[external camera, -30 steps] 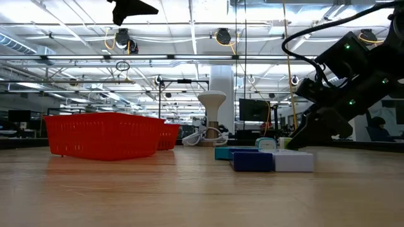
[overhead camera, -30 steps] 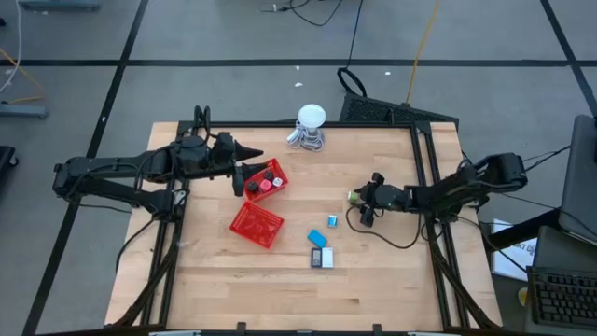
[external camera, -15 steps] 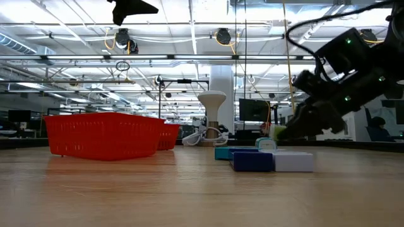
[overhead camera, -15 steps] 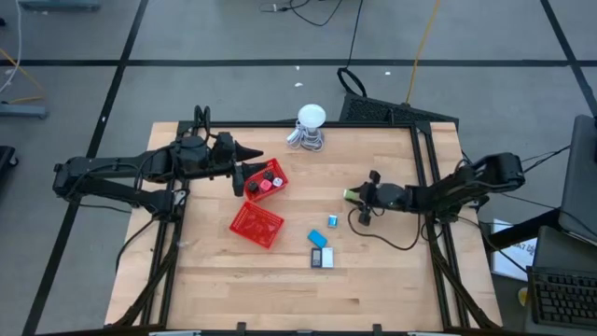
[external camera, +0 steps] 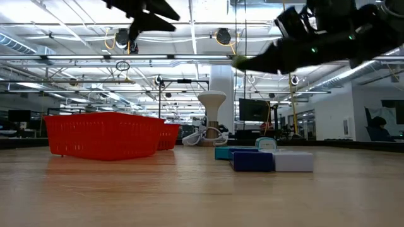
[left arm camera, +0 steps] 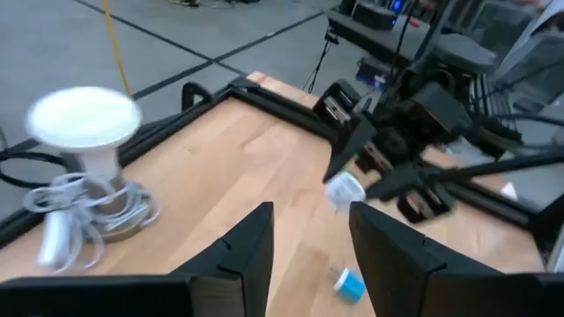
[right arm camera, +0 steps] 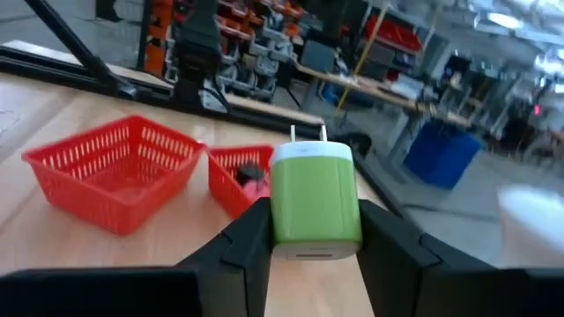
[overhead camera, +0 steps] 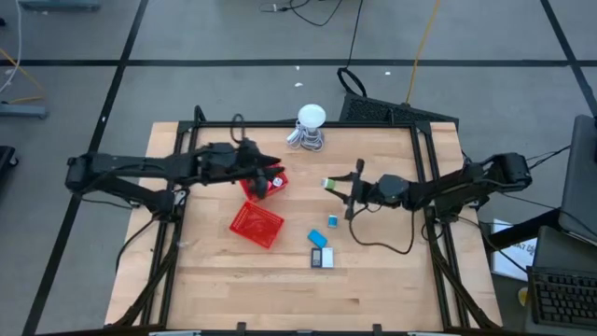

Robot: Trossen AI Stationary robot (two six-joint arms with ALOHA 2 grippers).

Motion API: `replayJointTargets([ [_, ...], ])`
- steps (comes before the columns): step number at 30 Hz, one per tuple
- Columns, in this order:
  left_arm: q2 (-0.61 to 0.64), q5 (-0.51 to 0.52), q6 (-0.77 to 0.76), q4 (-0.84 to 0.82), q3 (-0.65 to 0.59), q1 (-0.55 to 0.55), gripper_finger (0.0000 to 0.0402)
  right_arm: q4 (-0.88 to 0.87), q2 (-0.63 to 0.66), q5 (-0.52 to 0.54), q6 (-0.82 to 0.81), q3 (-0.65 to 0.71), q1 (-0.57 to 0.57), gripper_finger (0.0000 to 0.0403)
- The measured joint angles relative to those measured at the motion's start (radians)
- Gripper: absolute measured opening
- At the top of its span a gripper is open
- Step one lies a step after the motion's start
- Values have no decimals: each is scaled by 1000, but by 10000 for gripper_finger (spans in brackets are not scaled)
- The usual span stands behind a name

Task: Pick & Place Office items
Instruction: Put the green charger adapter into the top red basket

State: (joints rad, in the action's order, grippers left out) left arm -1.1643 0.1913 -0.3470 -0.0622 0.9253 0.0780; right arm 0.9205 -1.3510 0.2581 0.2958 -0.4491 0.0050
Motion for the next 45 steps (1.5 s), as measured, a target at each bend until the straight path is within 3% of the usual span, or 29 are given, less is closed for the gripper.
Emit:
replayJointTargets([
  [6,-141,-21,-83,134,0,-5,152,-97,-26,41,86,-102,51,123],
  [10,-235,-112,-139,234,0,-10,162,-141,-35,66,167,-116,105,123],
  [15,-328,-214,-179,345,0,-22,175,-137,-34,247,295,-117,172,123],
  [18,-375,-218,-179,411,0,-31,186,-132,-34,286,327,-118,190,123],
  [32,-502,-209,-267,645,0,-48,299,-147,-34,292,321,-118,192,123],
  [39,-530,-186,-317,667,0,-45,309,-125,-34,296,334,-118,179,123],
  [45,-530,-182,-338,672,0,-38,292,-124,-34,296,332,-118,178,123],
])
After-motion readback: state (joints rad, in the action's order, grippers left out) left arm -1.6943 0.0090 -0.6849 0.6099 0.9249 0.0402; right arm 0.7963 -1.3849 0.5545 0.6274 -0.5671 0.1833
